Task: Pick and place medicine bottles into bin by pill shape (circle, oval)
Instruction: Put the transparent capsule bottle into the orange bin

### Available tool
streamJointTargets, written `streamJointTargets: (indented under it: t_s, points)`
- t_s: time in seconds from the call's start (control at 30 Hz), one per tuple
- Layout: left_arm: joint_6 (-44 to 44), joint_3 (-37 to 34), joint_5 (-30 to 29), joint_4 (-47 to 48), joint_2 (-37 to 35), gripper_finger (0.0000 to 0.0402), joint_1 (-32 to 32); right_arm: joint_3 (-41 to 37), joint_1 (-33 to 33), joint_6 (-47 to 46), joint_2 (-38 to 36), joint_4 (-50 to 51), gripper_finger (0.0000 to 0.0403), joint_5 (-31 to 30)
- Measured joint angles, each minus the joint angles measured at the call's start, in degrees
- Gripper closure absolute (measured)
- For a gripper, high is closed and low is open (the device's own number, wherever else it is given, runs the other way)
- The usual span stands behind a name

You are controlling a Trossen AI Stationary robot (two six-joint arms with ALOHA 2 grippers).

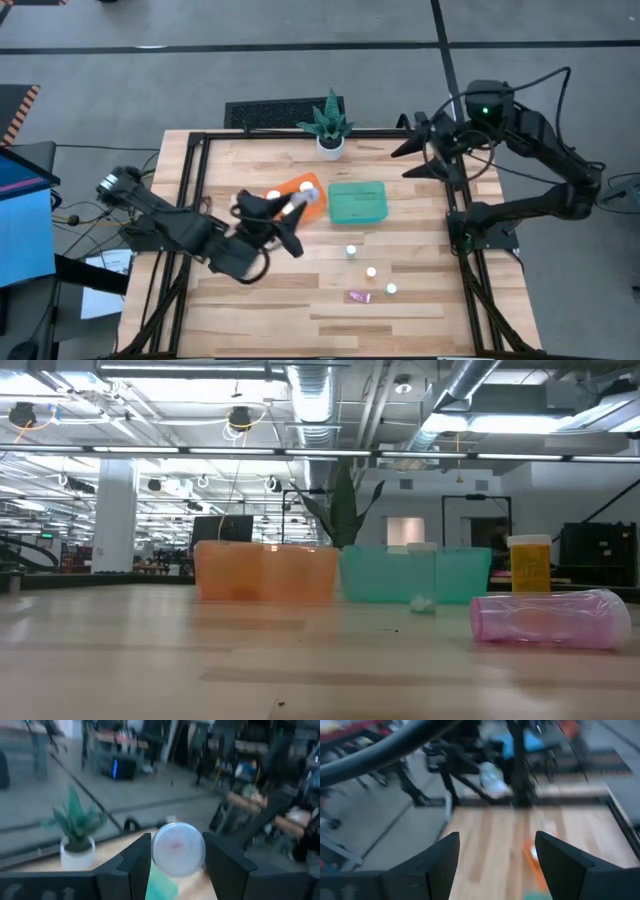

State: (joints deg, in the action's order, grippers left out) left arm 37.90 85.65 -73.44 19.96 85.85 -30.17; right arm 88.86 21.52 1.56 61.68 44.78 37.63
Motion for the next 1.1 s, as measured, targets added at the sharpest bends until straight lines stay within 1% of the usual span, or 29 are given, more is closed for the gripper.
streamJointTargets:
  t_s: [0.1,0.17,0.23,0.37,0.47,0.6,0.8,1.0,1.1]
  points:
    - [-11.35,0.0,-1.92,-11.02,-1.42,0.0243,-0.06,0.0,-4.29,-3.34,0.92,-8.85,0.0132,-0.07]
    - [-19.03,0.0,-1.44,-19.54,-1.63,0.0243,0.34,0.0,-7.28,-4.88,1.72,-15.25,0.0132,-0.19]
    - [-26.44,0.0,2.29,-28.15,-1.61,0.0243,0.95,0.02,-9.96,-5.65,3.19,-20.78,0.0132,-0.24]
    - [-37.16,0.0,14.14,-43.17,-1.49,0.0242,2.45,0.0,-13.34,-5.73,6.13,-27.36,0.0132,-1.13]
    - [-43.74,0.0,18.93,-50.47,-1.45,0.0242,2.91,0.0,-14.59,-5.91,7.82,-30.82,0.0132,-2.7]
    - [-47.69,0.0,22.44,-52.86,-1.44,0.0242,3.48,0.0,-15.64,-8.65,10.32,-38.24,0.0132,-3.58]
    - [-47.43,0.0,26.83,-52.87,-1.41,0.0242,4.58,0.01,-15.65,-10.21,13.05,-45.63,0.0132,-6.06]
    - [-47.77,-0.02,27.26,-52.88,-1.41,0.0242,4.78,0.02,-15.91,-10.71,15.59,-52.06,0.0132,-6.2]
    - [-47.77,-0.01,28.85,-52.88,-1.41,0.0242,4.78,0.0,-15.91,-10.73,16.49,-52.92,0.0132,-6.33]
